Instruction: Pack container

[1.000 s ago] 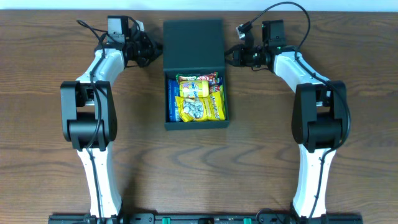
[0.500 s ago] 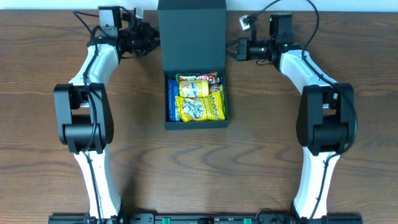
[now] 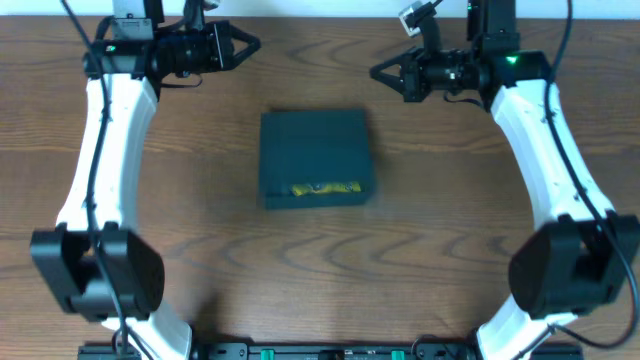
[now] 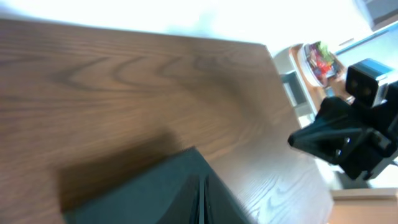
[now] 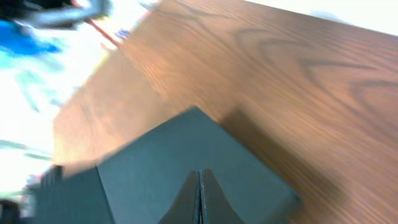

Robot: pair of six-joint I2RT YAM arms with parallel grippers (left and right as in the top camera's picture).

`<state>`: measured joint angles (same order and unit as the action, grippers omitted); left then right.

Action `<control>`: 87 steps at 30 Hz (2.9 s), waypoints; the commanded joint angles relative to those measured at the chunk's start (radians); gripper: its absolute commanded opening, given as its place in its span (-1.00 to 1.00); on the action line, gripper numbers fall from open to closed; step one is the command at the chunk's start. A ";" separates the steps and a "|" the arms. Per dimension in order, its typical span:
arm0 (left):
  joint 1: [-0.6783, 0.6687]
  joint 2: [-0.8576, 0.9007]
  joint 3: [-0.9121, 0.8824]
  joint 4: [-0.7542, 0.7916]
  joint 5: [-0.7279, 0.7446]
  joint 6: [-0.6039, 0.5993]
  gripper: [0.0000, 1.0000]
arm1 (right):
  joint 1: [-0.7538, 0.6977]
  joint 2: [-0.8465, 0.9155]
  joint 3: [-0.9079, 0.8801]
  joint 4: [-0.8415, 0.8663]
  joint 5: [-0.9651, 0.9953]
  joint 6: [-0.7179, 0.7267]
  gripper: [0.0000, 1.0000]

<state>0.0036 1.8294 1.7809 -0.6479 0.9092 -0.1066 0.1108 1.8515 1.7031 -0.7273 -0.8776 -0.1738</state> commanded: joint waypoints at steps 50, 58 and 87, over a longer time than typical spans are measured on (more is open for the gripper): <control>-0.016 -1.410 -0.881 -0.573 -0.322 0.166 0.90 | -0.038 -1.521 -0.933 -0.455 0.103 0.140 0.98; -0.030 -1.495 -0.977 -0.389 -0.521 0.193 0.91 | -0.038 -1.521 -0.933 -0.455 0.103 0.140 0.98; 0.050 -1.826 -1.676 0.302 -0.663 0.196 0.90 | -0.038 -1.521 -0.933 -0.455 0.103 0.140 0.98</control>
<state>0.0517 0.0151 0.1284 -0.3473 0.2543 0.0856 0.0734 0.3355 0.7700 -1.1843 -0.7643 -0.0433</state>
